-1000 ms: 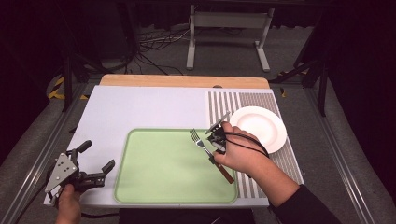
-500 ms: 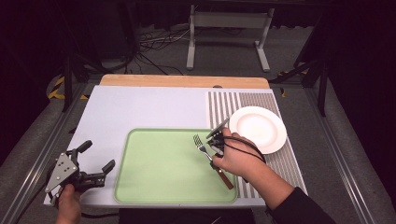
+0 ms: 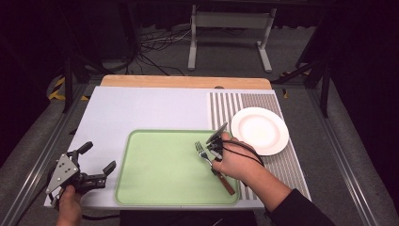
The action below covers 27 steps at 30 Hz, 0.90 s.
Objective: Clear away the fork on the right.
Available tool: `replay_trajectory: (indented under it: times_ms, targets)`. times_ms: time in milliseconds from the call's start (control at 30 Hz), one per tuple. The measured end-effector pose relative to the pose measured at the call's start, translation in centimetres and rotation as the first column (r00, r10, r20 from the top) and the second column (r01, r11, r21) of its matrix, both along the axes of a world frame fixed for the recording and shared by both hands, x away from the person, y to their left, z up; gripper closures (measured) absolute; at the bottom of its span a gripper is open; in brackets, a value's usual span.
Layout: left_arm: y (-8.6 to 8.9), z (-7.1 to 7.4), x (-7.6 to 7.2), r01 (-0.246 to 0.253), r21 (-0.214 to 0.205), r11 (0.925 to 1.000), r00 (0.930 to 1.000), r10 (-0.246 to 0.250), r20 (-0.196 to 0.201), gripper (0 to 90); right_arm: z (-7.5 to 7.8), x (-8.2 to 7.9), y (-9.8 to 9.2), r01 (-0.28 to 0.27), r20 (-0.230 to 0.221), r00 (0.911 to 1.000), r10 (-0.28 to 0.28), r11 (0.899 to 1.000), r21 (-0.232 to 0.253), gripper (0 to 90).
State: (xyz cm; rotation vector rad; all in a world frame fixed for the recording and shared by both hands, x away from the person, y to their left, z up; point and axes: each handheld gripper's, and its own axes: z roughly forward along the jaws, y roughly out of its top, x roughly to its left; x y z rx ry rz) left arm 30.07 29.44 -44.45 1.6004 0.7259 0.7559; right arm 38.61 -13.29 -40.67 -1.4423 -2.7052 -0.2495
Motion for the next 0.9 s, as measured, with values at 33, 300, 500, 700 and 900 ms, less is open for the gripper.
replay_trajectory:
  times_ms: [33, 300, 500, 700, 900]
  targets:
    - [0.02, 0.00, 0.00, 0.000, 0.000, 1.0000, 1.0000, 0.000, -0.002, 0.0, -0.03, 0.05, 0.01, 0.002, -0.003, 1.0000, -0.002, 1.000, -0.002, 78.0]
    - [0.05, 0.00, 0.02, -0.002, 0.000, 1.0000, 1.0000, 0.002, -0.004, 0.0, -0.38, 0.10, 0.20, 0.003, -0.025, 0.9997, -0.004, 1.000, -0.014, 77.8]
    - [0.07, 0.00, 0.02, -0.003, -0.002, 1.0000, 1.0000, 0.003, 0.000, 0.0, -0.63, 0.11, 0.28, 0.007, -0.032, 0.9994, -0.007, 1.000, -0.020, 77.7]
    - [0.08, 0.00, 0.03, 0.000, 0.001, 1.0000, 1.0000, 0.000, -0.005, 0.0, -0.59, 0.02, 0.38, 0.005, -0.035, 0.9994, -0.006, 0.999, -0.033, 77.6]
    - [0.08, 0.01, 0.02, -0.002, 0.000, 1.0000, 1.0000, 0.002, -0.006, 0.0, -0.51, -0.03, 0.46, -0.016, -0.036, 0.9992, 0.016, 1.000, -0.016, 73.5]
